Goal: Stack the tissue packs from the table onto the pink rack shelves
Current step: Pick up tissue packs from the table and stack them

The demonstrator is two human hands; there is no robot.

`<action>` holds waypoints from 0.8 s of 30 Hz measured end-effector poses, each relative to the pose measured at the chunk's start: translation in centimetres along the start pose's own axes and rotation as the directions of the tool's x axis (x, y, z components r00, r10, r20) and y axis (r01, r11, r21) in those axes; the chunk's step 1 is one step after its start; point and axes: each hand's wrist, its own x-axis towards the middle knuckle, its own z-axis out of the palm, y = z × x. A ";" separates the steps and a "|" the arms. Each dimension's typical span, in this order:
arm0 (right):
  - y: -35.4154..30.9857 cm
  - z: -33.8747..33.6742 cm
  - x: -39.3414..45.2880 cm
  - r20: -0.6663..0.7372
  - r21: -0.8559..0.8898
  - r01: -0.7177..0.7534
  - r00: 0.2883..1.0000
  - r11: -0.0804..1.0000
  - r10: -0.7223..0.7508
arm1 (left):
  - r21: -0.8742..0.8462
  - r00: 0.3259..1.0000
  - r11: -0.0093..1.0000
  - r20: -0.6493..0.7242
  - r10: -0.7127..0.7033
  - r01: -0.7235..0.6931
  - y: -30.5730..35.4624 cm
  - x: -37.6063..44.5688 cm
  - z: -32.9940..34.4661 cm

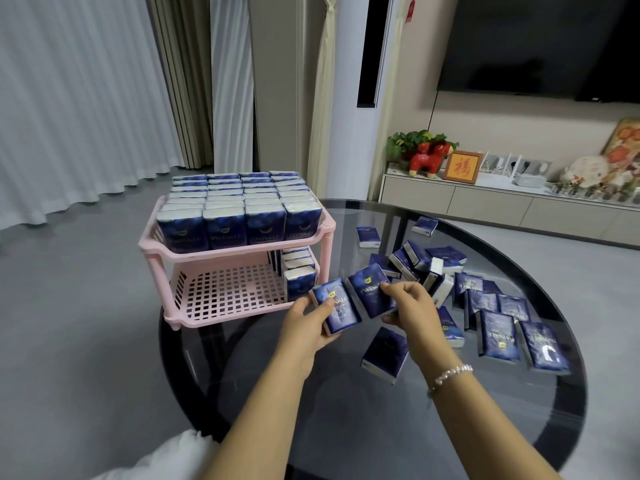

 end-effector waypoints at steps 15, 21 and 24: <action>0.7 -0.6 -1.7 0.227 -0.412 0.289 0.951 0.864 -0.210 | 0.133 0.998 0.990 -0.036 0.050 -0.045 -0.7 0.4 0.2; -0.8 -4.5 0.2 0.377 -0.844 0.283 0.917 0.455 0.129 | 0.156 0.995 0.987 -0.092 0.047 -0.032 -1.1 1.2 -0.4; -0.6 -4.5 -0.1 0.466 -0.859 0.360 0.844 0.365 0.265 | 0.157 0.995 0.987 -0.083 0.049 -0.036 -1.2 1.3 -0.2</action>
